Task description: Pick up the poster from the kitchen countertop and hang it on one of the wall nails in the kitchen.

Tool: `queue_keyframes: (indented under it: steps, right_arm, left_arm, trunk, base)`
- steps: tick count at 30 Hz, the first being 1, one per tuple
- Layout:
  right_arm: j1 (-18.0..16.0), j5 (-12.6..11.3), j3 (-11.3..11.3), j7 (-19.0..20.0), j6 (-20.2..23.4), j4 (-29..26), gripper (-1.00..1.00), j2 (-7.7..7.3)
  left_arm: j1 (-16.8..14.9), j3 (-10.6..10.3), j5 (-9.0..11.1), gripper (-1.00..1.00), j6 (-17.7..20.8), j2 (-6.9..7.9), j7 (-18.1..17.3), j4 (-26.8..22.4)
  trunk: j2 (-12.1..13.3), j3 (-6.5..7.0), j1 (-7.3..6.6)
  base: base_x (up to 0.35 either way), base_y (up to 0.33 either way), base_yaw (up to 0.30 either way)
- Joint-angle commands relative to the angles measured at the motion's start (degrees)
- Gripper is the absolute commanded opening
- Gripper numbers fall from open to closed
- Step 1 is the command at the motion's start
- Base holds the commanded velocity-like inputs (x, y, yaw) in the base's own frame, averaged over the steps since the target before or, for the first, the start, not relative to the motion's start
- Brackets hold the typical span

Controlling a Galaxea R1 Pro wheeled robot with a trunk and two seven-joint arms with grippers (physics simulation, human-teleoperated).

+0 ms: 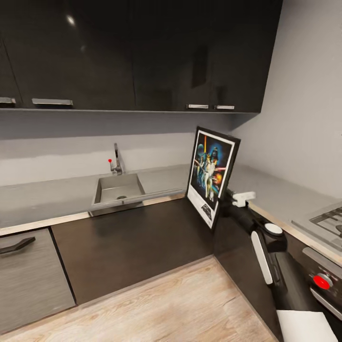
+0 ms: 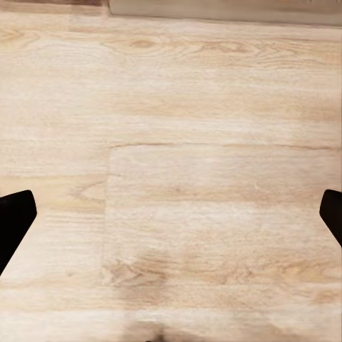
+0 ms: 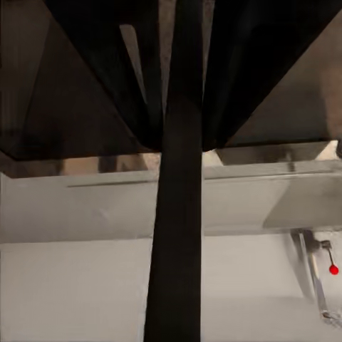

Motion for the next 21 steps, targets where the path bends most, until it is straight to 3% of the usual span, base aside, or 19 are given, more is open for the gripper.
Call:
queue_keyframes:
  steps: [1, 2, 3, 4, 8, 16, 21]
  right_arm:
    - [0.8, -0.3, -1.7, 3.1, 0.3, -0.3, -1.0, -0.08]
    - [2.3, -0.3, -4.9, 9.2, -0.1, -0.6, -1.0, -0.22]
    - [2.9, -0.3, -6.5, 12.5, -0.4, -0.7, -1.0, -0.26]
    - [4.6, -0.2, -10.1, 19.4, -1.8, -0.9, -1.0, -0.33]
    - [8.1, 0.0, -15.9, 29.3, -5.3, -1.1, -1.0, -0.4]
    - [14.1, 0.4, -19.8, 41.8, -9.8, -1.1, -1.0, -0.51]
    - [14.9, 0.8, -20.1, 44.4, -11.3, -1.0, -1.0, -0.54]
  left_arm:
    - [0.0, 0.5, 0.6, 1.0, 0.0, -0.01, -0.5, -0.1]
    - [0.0, 1.3, 0.6, 1.0, 0.0, -0.01, -0.5, -0.1]
    - [0.0, 1.6, 0.6, 1.0, 0.0, -0.01, -0.5, -0.1]
    - [0.0, 2.0, 0.6, 1.0, 0.0, 0.03, -0.6, -0.2]
    - [0.0, 2.5, 0.6, 1.0, -0.1, 0.21, -0.6, -0.2]
    - [0.0, 2.7, 0.6, 1.0, -0.2, 0.61, -0.7, -0.5]
    - [0.0, 2.7, 0.5, 1.0, -0.2, 0.69, -0.7, -0.6]
  trunk:
    - [0.0, -0.05, 0.0]
    - [0.0, -0.05, 0.0]
    - [0.0, -0.05, 0.0]
    - [0.0, -0.05, 0.0]
    - [0.0, -0.05, 0.0]
    - [0.0, -0.05, 0.0]
    - [0.0, -0.05, 0.0]
  base:
    - [-0.003, 0.0, 0.0]
    - [-0.002, 0.0, 0.0]
    - [-0.001, 0.0, 0.0]
    - [0.0, 0.0, 0.0]
    - [0.0, 0.0, 0.0]
    - [0.0, 0.0, 0.0]
    - [0.0, 0.0, 0.043]
